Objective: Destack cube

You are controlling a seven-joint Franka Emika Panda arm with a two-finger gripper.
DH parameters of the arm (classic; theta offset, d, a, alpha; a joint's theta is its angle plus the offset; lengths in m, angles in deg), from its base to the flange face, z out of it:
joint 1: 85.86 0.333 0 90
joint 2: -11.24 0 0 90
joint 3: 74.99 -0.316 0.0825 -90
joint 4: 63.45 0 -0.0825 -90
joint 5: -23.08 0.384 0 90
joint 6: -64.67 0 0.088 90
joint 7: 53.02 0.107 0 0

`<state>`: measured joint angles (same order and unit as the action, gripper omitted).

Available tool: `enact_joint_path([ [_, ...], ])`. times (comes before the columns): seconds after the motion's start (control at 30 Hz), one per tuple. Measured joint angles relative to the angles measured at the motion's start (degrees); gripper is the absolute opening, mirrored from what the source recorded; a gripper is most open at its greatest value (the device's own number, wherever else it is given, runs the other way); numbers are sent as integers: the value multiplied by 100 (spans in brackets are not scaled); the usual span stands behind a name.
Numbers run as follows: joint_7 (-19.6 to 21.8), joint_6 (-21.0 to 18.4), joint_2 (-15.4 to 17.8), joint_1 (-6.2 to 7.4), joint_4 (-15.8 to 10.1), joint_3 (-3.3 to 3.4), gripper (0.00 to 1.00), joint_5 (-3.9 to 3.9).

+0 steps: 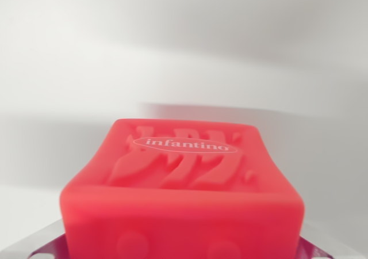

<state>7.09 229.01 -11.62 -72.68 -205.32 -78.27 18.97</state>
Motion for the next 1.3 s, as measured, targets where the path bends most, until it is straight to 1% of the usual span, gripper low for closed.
enact_joint_path([
  [0.23, 1, 155, -213, 62, 59, 61, 0, 0],
  [0.57, 1, 265, -361, 95, 102, 95, 0, 0],
  [0.6, 1, 269, -366, 97, 103, 97, 100, 0],
  [1.3, 1, 273, -368, 100, 106, 99, 100, 0],
])
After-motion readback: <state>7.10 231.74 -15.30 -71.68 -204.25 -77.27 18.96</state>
